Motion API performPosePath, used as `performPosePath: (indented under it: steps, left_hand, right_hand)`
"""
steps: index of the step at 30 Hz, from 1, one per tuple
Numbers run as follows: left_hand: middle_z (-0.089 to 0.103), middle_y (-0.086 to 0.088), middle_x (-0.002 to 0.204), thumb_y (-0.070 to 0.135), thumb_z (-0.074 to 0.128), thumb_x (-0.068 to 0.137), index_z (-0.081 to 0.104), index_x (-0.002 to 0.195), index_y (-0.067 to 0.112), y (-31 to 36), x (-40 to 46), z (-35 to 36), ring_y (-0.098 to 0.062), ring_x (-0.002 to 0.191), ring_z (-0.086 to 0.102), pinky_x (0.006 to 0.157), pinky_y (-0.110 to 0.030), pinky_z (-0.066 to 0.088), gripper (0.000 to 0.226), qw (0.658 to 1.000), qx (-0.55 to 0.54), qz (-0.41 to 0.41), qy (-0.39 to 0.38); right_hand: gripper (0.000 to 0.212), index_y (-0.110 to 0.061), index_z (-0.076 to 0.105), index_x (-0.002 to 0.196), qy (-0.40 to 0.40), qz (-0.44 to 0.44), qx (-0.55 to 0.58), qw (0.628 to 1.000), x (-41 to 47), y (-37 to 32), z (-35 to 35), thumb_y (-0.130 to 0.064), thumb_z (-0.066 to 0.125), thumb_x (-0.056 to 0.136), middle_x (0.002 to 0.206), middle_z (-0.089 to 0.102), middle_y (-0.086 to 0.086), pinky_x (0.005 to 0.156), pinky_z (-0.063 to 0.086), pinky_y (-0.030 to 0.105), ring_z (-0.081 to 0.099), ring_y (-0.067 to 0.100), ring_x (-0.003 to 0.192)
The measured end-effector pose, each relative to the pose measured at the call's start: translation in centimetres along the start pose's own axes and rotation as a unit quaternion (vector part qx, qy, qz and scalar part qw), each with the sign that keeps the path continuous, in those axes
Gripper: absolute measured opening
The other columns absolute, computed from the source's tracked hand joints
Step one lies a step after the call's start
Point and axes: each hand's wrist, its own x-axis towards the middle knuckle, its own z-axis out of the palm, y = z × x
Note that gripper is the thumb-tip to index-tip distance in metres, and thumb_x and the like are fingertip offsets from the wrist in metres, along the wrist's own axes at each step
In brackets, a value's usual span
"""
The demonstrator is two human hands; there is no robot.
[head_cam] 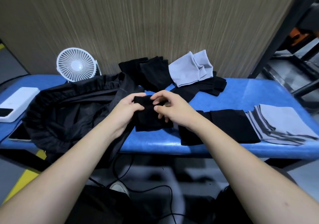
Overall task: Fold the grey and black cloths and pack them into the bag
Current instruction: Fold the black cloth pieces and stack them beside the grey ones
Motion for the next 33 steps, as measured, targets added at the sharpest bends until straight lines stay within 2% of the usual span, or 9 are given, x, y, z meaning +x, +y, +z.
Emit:
performPosePath:
  steps: [3,6,13,15,19,21,27,30,33]
  left_hand:
    - [0.072,-0.011,0.113,-0.011,0.045,0.087,0.065,0.126,0.013,0.8,-0.2,-0.3,-0.022,0.102,0.067,0.084,-0.029,0.056,0.05,0.998,-0.069,0.005,0.006]
    - [0.071,-0.01,0.122,-0.011,0.04,0.086,0.064,0.129,0.017,1.4,-0.5,-0.8,-0.021,0.099,0.07,0.071,-0.025,0.058,0.056,0.993,-0.116,0.013,-0.01]
    - [0.072,-0.006,0.119,-0.008,0.039,0.09,0.061,0.132,0.023,2.1,-0.9,-1.0,-0.013,0.084,0.071,0.061,-0.019,0.055,0.057,0.989,-0.139,0.025,-0.034]
    - [0.073,-0.003,0.112,-0.007,0.04,0.09,0.063,0.131,0.025,1.9,-0.8,-1.0,-0.01,0.076,0.069,0.057,-0.018,0.053,0.057,0.992,-0.122,0.024,-0.014]
    - [0.075,0.001,0.095,-0.008,0.046,0.093,0.059,0.13,0.027,1.6,-0.6,-0.7,-0.01,0.077,0.07,0.061,-0.02,0.054,0.053,0.993,-0.109,0.043,0.009]
    - [0.074,0.001,0.085,-0.007,0.048,0.095,0.055,0.128,0.026,1.6,-0.6,-0.6,-0.009,0.073,0.07,0.058,-0.019,0.053,0.048,0.993,-0.102,0.052,0.014]
    - [0.072,0.002,0.093,0.0,0.053,0.097,0.061,0.112,0.025,2.2,0.0,0.4,-0.008,0.077,0.069,0.057,-0.019,0.052,0.031,0.995,-0.081,0.052,-0.016]
    - [0.073,0.009,0.09,0.001,0.056,0.096,0.066,0.118,0.015,2.7,0.2,1.9,-0.005,0.081,0.07,0.068,-0.017,0.055,0.027,0.996,-0.058,0.037,-0.054]
    - [0.074,-0.004,0.111,-0.001,0.062,0.092,0.063,0.131,0.013,2.9,0.5,3.8,-0.015,0.097,0.072,0.088,-0.025,0.057,0.041,0.993,-0.043,0.024,-0.109]
  right_hand:
    - [0.03,-0.017,0.063,0.113,0.071,-0.006,-0.051,0.996,0.5,0.4,-1.0,-0.006,0.068,0.086,0.103,0.058,0.004,0.073,0.045,0.022,0.05,0.012,0.067]
    - [0.045,-0.02,0.054,0.129,0.083,0.016,0.008,0.996,0.3,0.2,-1.6,-0.009,0.07,0.088,0.106,0.051,0.003,0.068,0.045,0.013,0.051,0.011,0.076]
    - [0.074,-0.055,0.04,0.14,-0.027,0.036,0.197,0.979,0.4,0.5,-1.6,-0.018,0.073,0.085,0.1,0.061,0.016,0.08,0.047,0.028,0.056,0.022,0.09]
    - [0.074,-0.051,0.042,0.141,-0.025,0.022,0.229,0.973,0.3,0.4,-1.6,-0.005,0.068,0.088,0.098,0.064,0.017,0.079,0.052,0.03,0.061,0.025,0.088]
    - [0.066,-0.035,0.049,0.139,-0.017,-0.002,0.24,0.971,0.2,0.0,-1.7,0.01,0.055,0.09,0.075,0.06,0.003,0.048,0.041,0.03,0.05,0.018,0.061]
    - [0.058,-0.034,0.054,0.132,-0.011,-0.003,0.224,0.975,0.2,0.1,-1.7,0.008,0.054,0.091,0.078,0.059,0.002,0.047,0.037,0.029,0.047,0.016,0.06]
    - [0.027,-0.025,0.064,0.101,0.048,0.031,0.217,0.974,-0.5,-0.1,-3.5,-0.002,0.05,0.097,0.087,0.054,0.004,0.047,0.035,0.024,0.045,0.011,0.064]
    - [0.022,-0.02,0.068,0.1,0.071,0.045,0.199,0.976,-1.1,0.4,-5.7,-0.003,0.055,0.095,0.093,0.058,0.004,0.05,0.037,0.025,0.048,0.015,0.07]
    - [0.031,-0.02,0.069,0.112,0.085,0.055,0.155,0.983,-2.2,1.0,-8.3,-0.001,0.062,0.089,0.093,0.061,0.003,0.054,0.038,0.027,0.052,0.014,0.071]
